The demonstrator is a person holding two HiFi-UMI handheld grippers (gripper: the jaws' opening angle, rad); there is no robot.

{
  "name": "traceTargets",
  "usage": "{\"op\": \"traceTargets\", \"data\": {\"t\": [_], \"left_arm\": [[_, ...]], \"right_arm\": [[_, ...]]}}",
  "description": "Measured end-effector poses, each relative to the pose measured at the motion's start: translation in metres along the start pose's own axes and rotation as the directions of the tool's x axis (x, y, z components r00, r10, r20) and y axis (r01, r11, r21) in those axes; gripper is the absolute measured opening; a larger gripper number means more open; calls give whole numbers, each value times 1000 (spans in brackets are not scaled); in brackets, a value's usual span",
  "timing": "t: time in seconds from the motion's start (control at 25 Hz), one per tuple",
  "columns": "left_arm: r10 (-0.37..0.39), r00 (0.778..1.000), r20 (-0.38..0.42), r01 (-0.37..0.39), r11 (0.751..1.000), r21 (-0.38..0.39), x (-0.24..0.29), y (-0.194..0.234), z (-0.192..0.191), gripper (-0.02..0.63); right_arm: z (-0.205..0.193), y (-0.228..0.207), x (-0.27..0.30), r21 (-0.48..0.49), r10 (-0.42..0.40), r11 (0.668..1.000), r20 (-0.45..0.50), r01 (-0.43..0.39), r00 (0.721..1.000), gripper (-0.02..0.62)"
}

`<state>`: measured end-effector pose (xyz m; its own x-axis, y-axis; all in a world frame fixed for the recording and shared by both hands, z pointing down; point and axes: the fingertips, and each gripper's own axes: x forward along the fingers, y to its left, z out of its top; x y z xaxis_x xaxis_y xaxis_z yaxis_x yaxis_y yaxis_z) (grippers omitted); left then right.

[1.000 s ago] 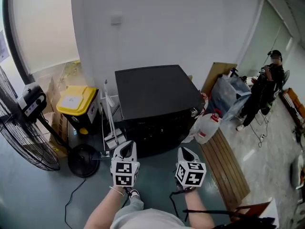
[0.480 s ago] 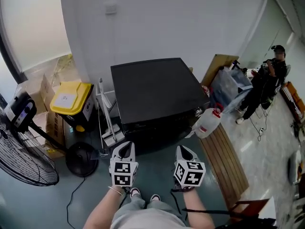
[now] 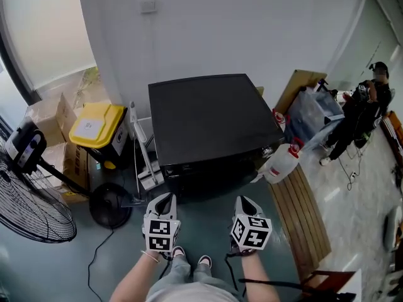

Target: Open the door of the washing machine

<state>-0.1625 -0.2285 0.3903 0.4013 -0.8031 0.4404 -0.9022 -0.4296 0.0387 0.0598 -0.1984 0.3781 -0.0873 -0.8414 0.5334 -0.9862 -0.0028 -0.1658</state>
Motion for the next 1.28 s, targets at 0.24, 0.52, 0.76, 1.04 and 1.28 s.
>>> {"op": "traceTargets", "data": {"t": [0.24,0.52,0.76,1.04,1.28], "left_arm": [[-12,999,-48,12,1000,6,23,-3,-22,5],[-23,996,-91,20,999,-36,60,-8,-64,5],[-36,993,-116,31,999,-43,89,-12,-101,5],[-30,988,-150,22,998,-57,115,1,-142,5],[-29,985,-170,18,998,-66,131,10,-167,5]], "right_arm": [[-25,-12,29,29,2,1000,-47,0,999,6],[-66,-26,55,50,-1,999,-110,6,994,6],[-95,-42,77,52,-15,998,-147,23,989,6],[-126,-43,106,40,-18,999,-180,26,984,6],[-143,-44,124,38,-20,999,-201,28,979,6]]}}
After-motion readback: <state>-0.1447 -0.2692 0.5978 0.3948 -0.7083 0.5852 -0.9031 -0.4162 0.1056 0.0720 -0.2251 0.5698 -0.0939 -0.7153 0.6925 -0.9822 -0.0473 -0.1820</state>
